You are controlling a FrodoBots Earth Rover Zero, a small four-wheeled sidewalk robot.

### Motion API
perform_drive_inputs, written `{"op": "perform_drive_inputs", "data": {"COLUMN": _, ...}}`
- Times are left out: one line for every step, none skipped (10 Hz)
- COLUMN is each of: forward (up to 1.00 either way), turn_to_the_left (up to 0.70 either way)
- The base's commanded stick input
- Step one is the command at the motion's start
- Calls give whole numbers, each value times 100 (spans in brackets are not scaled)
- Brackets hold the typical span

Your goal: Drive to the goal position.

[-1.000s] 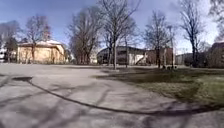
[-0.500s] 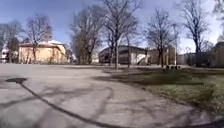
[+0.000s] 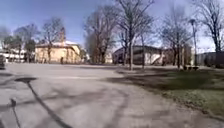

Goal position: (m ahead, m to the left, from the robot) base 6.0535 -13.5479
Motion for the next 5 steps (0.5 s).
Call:
{"op": "perform_drive_inputs", "data": {"forward": 85, "turn_to_the_left": 0}}
{"op": "perform_drive_inputs", "data": {"forward": 85, "turn_to_the_left": 0}}
{"op": "perform_drive_inputs", "data": {"forward": 85, "turn_to_the_left": 0}}
{"op": "perform_drive_inputs", "data": {"forward": 85, "turn_to_the_left": 0}}
{"op": "perform_drive_inputs", "data": {"forward": 85, "turn_to_the_left": 0}}
